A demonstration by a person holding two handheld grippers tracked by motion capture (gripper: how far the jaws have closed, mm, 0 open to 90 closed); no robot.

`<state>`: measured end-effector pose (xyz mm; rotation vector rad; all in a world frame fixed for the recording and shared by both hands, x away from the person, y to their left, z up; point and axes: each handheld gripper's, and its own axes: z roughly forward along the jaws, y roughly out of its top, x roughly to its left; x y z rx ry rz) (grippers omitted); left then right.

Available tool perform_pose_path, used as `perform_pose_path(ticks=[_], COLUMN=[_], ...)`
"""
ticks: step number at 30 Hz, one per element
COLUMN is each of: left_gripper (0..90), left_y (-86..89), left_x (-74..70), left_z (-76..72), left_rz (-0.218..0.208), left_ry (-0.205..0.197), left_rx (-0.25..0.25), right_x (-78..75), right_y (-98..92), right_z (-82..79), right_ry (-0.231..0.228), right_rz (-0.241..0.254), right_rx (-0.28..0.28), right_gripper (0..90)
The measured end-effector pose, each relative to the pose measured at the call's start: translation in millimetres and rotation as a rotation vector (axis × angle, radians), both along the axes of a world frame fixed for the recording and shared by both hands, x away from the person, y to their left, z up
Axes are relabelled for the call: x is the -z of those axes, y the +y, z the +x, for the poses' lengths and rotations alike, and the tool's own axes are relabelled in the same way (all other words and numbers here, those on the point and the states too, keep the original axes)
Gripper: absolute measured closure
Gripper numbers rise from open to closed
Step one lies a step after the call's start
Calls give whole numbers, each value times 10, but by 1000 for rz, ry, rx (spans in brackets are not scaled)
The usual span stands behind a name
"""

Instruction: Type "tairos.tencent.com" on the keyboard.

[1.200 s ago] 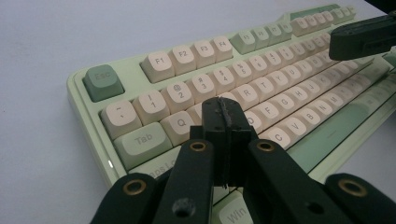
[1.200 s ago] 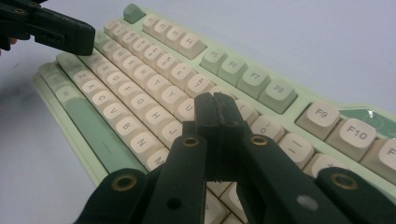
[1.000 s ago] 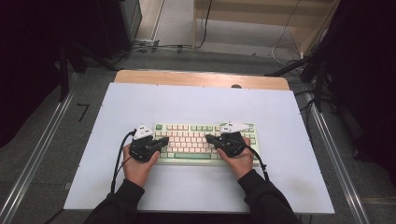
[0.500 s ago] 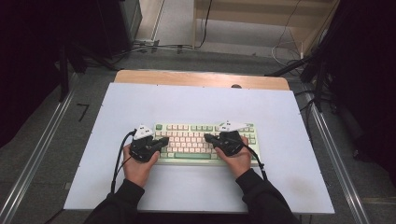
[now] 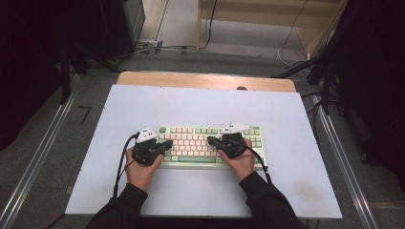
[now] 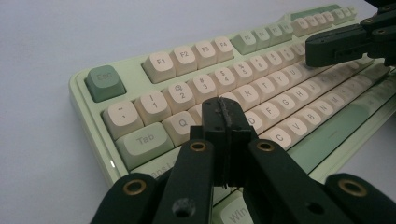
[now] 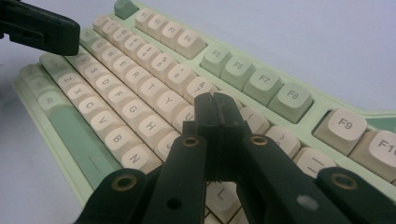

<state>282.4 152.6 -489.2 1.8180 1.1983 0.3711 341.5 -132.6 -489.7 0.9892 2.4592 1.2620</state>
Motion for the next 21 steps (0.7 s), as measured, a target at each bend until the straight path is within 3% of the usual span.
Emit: perform_pose_path(ticks=[21], left_gripper=[900], left_y=[-2], left_x=[1], left_z=[0], left_rz=[1], left_ry=[0], left_rx=[-1], right_x=[9], right_y=[8], right_z=[13], right_ry=[5], right_rz=[-19], right_rx=[5], right_gripper=[881])
